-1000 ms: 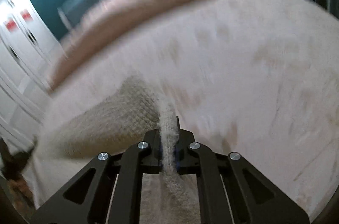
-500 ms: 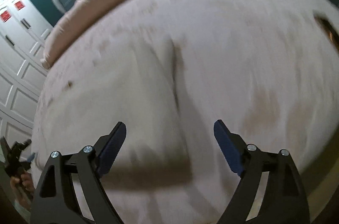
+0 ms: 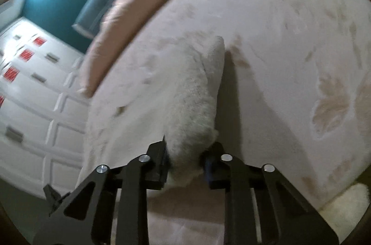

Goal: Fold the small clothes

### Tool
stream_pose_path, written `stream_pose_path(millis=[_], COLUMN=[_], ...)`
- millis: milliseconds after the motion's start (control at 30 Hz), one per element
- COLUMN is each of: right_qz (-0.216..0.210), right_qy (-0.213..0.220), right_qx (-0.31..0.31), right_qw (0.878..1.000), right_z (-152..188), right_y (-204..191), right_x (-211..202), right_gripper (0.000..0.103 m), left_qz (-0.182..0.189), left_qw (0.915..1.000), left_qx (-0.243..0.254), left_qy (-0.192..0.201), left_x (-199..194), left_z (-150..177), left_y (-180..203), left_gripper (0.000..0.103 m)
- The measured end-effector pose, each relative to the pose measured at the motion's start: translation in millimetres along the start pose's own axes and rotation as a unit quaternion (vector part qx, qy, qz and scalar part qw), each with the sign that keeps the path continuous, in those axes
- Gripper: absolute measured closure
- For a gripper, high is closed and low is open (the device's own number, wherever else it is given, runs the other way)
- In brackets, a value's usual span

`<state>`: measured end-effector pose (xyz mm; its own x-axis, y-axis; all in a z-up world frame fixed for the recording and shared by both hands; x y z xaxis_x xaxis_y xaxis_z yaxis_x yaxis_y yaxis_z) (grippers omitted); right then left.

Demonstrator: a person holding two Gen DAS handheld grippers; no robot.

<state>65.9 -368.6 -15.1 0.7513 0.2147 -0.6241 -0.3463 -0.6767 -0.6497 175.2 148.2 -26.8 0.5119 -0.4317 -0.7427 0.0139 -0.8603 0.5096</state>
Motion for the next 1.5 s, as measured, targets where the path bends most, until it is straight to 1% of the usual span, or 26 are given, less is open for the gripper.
stream_pose_path(millis=[67,133,200,267,333,367,400,433,467,533,600,700,800,867,1000,1033,1067,1100,1133,1167,1200,1267,1367,1400,1433,1500], right_qz=[-0.014,0.003,0.043,0.1,0.123,0.127,0.139,0.157,0.171,0.18,0.175,0.15,0.137,0.135,0.153,0.152,0.153,0.152,0.15,0.153,0.156,0.131,0.081,0.077,0.079,0.119], right_qy=[-0.012,-0.032,-0.066,-0.106,-0.117,-0.108,-0.097,-0.082,-0.061,-0.027,0.01,0.029,0.038,0.037,0.022,0.015,0.003,-0.011,-0.02,-0.031,-0.031,0.006,0.077,0.101,0.106,0.075], right_qx=[-0.022,-0.045,-0.056,-0.064,-0.057,-0.062,-0.07,-0.081,-0.097,-0.121,-0.135,-0.153,-0.164,-0.156,-0.157,-0.153,-0.145,-0.138,-0.136,-0.142,-0.154,-0.167,-0.14,-0.127,-0.121,-0.117], right_qw=[1.0,0.998,0.995,0.987,0.984,0.984,0.983,0.981,0.979,0.976,0.975,0.976,0.976,0.978,0.975,0.976,0.978,0.979,0.979,0.977,0.975,0.977,0.984,0.984,0.984,0.983], right_z=[12.6,32.7,61.6,92.9,104.0,100.7,96.2,90.4,82.8,71.9,57.2,30.7,13.2,4.5,-5.4,-5.8,-6.4,-5.3,-3.2,-0.6,0.9,-4.0,-22.6,-28.7,-30.8,-27.8], right_y=[-4.6,2.3,24.8,53.9,65.1,60.9,57.2,52.8,46.5,36.2,25.5,4.0,-16.3,-21.6,-29.2,-28.4,-24.6,-20.0,-16.4,-14.2,-14.2,-23.0,-36.5,-34.9,-31.3,-6.7], right_x=[-24.9,-40.2,-45.8,-38.1,-35.4,-38.3,-42.4,-47.8,-55.8,-68.1,-76.8,-61.8,-30.5,-4.8,43.4,54.2,66.3,76.8,81.9,88.6,89.8,72.5,25.2,10.5,8.2,31.0], right_gripper=[0.082,0.082,0.081,0.079,0.078,0.071,0.067,0.061,0.061,0.053,0.045,0.044,0.037,0.032,0.032,0.032,0.032,0.036,0.056,0.083,0.091,0.096,0.097,0.097,0.096,0.096], left_qz=[-0.012,-0.024,-0.036,-0.061,-0.069,-0.068,-0.075,-0.082,-0.089,-0.096,-0.088,-0.07,-0.057,-0.065,-0.056,-0.064,-0.066,-0.074,-0.085,-0.09,-0.084,-0.07,-0.062,-0.063,-0.064,-0.088], left_qw=[0.9996,0.9989,0.9979,0.9951,0.9957,0.9965,0.9963,0.996,0.9955,0.9951,0.9951,0.9949,0.9963,0.9967,0.9984,0.9978,0.9976,0.9966,0.995,0.9934,0.9932,0.9948,0.9926,0.9917,0.9914,0.9896], left_qx=[0.025,0.037,0.026,0.021,0.011,0.008,0.01,0.014,0.017,0.022,0.022,0.026,0.026,0.026,0.013,0.012,0.02,0.036,0.052,0.071,0.08,0.073,0.089,0.092,0.093,0.106], left_qy=[-0.004,-0.017,-0.047,-0.075,-0.061,-0.047,-0.039,-0.033,-0.028,0.001,0.039,0.068,0.059,0.041,0.003,-0.004,-0.003,0.001,0.004,0.001,-0.006,0.013,0.055,0.064,0.065,0.042], left_x=[-26.1,-40.9,-43.6,-33.9,-29.4,-32.4,-35.7,-41.5,-46.3,-63.2,-74.6,-70.3,-40.2,-10.5,42.0,56.6,59.9,65.4,69.5,74.0,76.6,66.9,43.1,38.8,39.0,59.0], left_z=[14.6,31.9,61.4,93.2,105.6,105.9,103.2,97.8,92.9,75.3,60.3,23.8,-3.5,-17.2,-19.0,-18.1,-16.3,-15.4,-14.6,-13.8,-13.0,-18.7,-32.6,-35.9,-37.3,-33.0], left_y=[-0.4,-12.6,-35.7,-58.1,-65.6,-63.9,-59.9,-54.3,-50.9,-42.2,-34.5,-12.6,-2.1,3.9,7.9,7.0,2.9,4.0,5.1,6.8,8.5,10.7,24.3,27.0,28.0,24.4], left_gripper=[0.088,0.088,0.087,0.085,0.082,0.077,0.072,0.072,0.068,0.055,0.038,0.03,0.026,0.024,0.024,0.024,0.025,0.035,0.046,0.073,0.087,0.093,0.094,0.094,0.094,0.094])
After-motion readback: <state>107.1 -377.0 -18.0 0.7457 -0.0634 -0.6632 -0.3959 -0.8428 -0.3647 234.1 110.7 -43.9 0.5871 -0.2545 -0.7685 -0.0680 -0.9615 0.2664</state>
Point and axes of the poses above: each gripper's, at about its wrist camera, not at the fingertips, and x roughly the way its jaws point, y to its right, z to its underside, the point moved 4 cm from there along x, roughly the way its jaws point, and after that the axes turned 4 degrees about y, right-handed, at the moved point
